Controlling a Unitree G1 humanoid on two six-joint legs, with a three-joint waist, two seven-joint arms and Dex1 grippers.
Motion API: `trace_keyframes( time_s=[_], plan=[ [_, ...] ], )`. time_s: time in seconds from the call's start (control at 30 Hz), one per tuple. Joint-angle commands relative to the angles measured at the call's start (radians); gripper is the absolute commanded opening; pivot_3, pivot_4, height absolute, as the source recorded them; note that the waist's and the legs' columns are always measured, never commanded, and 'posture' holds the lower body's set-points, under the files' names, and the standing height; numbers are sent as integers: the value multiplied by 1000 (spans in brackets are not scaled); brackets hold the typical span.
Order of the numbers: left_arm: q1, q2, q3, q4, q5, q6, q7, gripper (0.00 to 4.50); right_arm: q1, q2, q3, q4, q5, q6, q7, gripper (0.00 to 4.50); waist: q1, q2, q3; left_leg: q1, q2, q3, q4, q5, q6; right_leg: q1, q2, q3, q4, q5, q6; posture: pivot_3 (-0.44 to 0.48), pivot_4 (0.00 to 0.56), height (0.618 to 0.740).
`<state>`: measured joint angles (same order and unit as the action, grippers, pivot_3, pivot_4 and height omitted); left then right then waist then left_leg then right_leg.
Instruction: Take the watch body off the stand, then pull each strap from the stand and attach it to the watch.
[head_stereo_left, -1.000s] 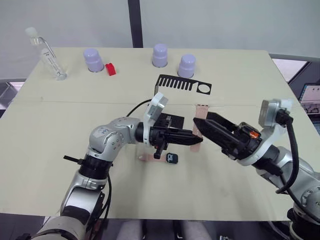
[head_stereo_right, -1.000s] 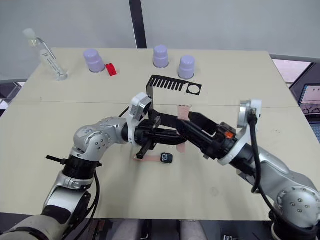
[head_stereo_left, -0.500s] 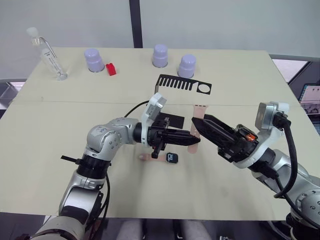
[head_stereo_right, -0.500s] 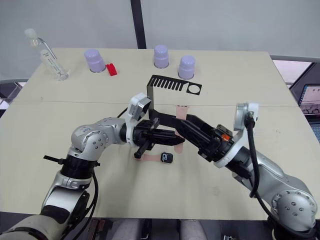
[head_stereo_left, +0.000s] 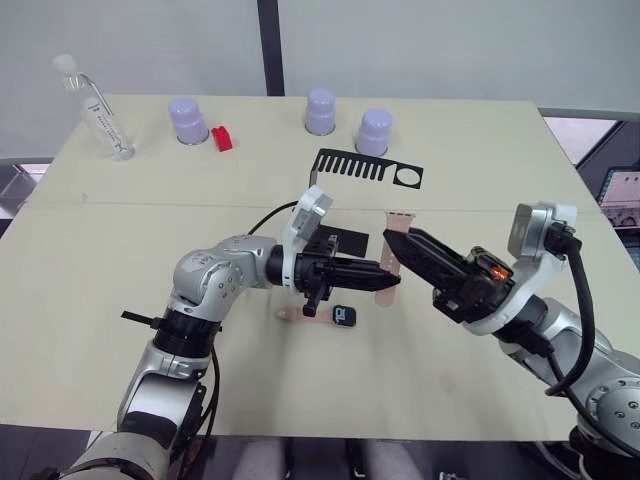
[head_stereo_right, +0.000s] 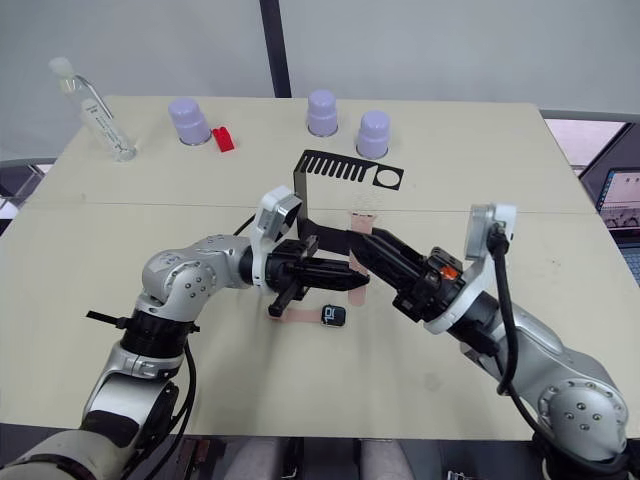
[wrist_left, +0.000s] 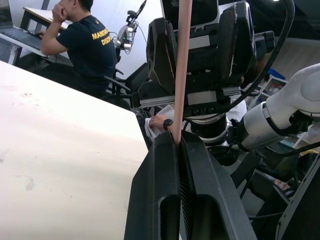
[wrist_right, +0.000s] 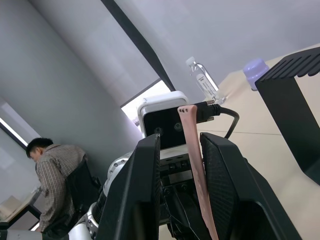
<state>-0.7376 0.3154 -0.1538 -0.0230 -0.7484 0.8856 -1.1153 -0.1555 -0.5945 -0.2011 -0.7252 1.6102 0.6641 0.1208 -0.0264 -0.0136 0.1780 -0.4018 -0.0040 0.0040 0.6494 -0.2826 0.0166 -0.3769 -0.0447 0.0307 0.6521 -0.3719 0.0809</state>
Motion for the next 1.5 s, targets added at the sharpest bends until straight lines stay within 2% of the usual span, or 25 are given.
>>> trace_keyframes(
  time_s=[0.03, 0.43, 0.5, 0.57, 1.07, 1.17, 1.5],
  plan=[
    [-1, -3, 19, -36, -21, -5, 0, 0, 2, -18, -4, -32, 20, -18, -7, 1365, 0, 0, 0, 0, 0, 0, 0, 0, 0, 0, 0, 0, 0, 0, 0, 0, 150, 740],
    [-6, -12, 23, -31, -23, -9, 1, 0, -7, -8, 11, -24, 0, -40, -26, 1365, 0, 0, 0, 0, 0, 0, 0, 0, 0, 0, 0, 0, 0, 0, 0, 0, 150, 740],
    [-7, -14, 22, -29, -22, -11, 0, 0, -10, -4, 14, -23, 4, -46, -30, 808, 0, 0, 0, 0, 0, 0, 0, 0, 0, 0, 0, 0, 0, 0, 0, 0, 150, 740],
    [-7, -15, 22, -27, -20, -14, 0, 0, -12, -5, 17, -23, 6, -52, -31, 56, 0, 0, 0, 0, 0, 0, 0, 0, 0, 0, 0, 0, 0, 0, 0, 0, 150, 740],
    [3, -29, 22, -36, -18, -18, 7, 0, -1, -18, 15, -31, 14, -69, -36, 56, 0, 0, 0, 0, 0, 0, 0, 0, 0, 0, 0, 0, 0, 0, 0, 0, 150, 740],
    [2, -27, 25, -34, -19, -19, 7, 0, 2, -26, 5, -34, -32, -74, -40, 929, 0, 0, 0, 0, 0, 0, 0, 0, 0, 0, 0, 0, 0, 0, 0, 0, 150, 740],
    [-1, -28, 21, -27, -14, -26, 3, 0, -3, -20, 10, -31, -5, -81, -38, 929, 0, 0, 0, 0, 0, 0, 0, 0, 0, 0, 0, 0, 0, 0, 0, 0, 150, 740]
  ],
)
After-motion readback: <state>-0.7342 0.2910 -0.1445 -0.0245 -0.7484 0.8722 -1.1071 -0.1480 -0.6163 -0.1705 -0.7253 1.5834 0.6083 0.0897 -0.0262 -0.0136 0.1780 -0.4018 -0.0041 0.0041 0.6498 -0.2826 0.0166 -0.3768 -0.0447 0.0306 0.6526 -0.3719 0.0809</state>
